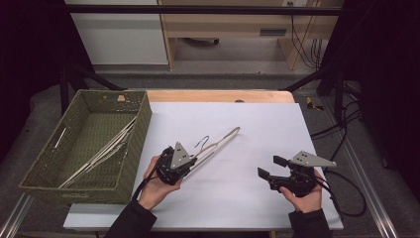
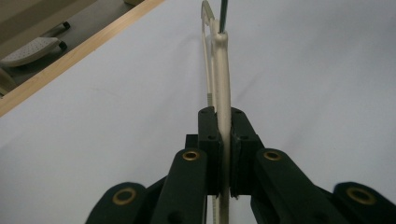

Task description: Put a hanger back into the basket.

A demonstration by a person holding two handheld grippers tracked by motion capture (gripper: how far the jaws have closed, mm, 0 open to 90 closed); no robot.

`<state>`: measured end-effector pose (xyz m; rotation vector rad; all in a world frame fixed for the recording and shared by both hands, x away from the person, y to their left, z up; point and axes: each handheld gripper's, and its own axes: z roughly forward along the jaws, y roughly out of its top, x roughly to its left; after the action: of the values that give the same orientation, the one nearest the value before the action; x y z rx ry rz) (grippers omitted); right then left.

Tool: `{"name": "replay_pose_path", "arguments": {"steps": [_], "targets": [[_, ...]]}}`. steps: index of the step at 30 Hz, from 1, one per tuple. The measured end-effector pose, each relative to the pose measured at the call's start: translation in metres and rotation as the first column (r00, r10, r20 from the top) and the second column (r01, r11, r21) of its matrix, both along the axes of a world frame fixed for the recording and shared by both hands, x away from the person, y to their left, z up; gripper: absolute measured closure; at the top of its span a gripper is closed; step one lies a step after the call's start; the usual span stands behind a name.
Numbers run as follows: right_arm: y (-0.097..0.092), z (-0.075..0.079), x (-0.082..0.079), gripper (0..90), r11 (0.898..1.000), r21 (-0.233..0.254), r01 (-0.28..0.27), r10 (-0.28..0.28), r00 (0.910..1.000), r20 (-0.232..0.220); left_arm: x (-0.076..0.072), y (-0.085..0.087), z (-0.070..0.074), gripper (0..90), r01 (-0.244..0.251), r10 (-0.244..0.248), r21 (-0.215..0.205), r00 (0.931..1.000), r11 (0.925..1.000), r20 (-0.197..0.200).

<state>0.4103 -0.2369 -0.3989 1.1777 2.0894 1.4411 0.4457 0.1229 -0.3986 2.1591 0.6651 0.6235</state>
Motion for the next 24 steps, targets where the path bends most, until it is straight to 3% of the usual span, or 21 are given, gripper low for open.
{"name": "replay_pose_path", "arguments": {"steps": [12,24], "targets": [[0.002,-0.004,0.000,18.9,0.999,-0.033,-0.008,0.008,1.0000,-0.001,-0.012,0.019,0.024,85.7,0.001,-0.001,-0.108,1.0000,0.9942,0.001],[0.000,-0.004,-0.002,10.3,0.998,-0.061,0.022,-0.021,0.9997,0.010,-0.023,0.035,0.043,85.8,0.005,-0.004,-0.133,1.0000,0.9911,0.005]]}}
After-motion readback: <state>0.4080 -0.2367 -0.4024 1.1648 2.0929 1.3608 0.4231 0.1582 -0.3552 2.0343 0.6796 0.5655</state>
